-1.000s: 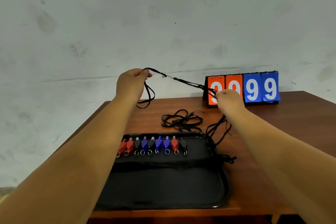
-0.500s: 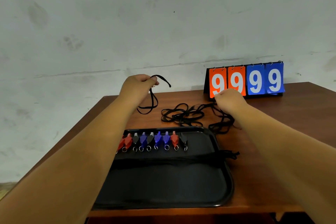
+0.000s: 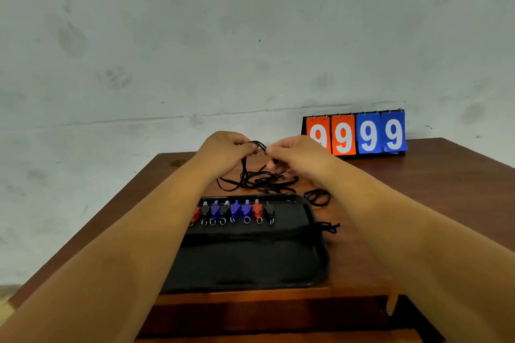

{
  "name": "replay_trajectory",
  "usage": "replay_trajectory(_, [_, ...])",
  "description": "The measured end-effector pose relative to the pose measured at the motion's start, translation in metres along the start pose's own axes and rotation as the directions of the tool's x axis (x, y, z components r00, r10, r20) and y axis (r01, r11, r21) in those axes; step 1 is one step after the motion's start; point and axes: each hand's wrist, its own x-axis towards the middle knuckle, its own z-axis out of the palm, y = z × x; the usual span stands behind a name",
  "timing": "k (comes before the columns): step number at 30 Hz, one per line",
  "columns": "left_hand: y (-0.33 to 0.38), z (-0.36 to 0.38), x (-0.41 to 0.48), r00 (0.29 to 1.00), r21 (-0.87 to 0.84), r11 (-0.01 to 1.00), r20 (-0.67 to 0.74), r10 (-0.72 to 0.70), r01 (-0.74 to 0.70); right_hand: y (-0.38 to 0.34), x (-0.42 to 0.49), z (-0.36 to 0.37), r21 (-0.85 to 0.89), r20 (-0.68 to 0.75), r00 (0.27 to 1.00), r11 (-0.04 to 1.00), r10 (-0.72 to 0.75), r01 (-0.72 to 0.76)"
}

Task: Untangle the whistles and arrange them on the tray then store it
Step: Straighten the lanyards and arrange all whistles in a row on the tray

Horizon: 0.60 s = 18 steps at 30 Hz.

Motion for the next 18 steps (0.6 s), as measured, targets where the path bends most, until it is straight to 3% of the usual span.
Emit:
replay_trajectory(6, [-0.011,-0.036,-0.034,0.999,-0.072,0.997,-0.015,-0.040,0.039,-0.003,-0.023,-0.013,-0.202,-0.121,0.993,0.979,-0.008,-0.017])
replay_trajectory(9, [-0.037,-0.056,-0.042,0.996,-0.233,0.971,-0.059,-0.062,0.047,0.002,-0.032,-0.024,-0.228,-0.184,0.983,0.971,0.025,-0.068])
replay_trajectory(12, [-0.064,-0.066,-0.056,0.985,-0.480,0.875,-0.110,-0.135,0.066,0.012,-0.045,-0.032,-0.272,-0.249,0.968,0.957,0.034,-0.103])
replay_trajectory(15, [-0.081,-0.067,-0.077,0.970,-0.708,0.705,-0.140,-0.198,0.042,0.025,-0.060,-0.033,-0.278,-0.231,0.973,0.957,0.017,-0.083])
replay_trajectory(18, [-0.100,-0.064,-0.096,0.952,-0.796,0.604,-0.150,-0.266,0.043,0.041,-0.071,-0.027,-0.311,-0.181,0.983,0.949,-0.018,-0.040])
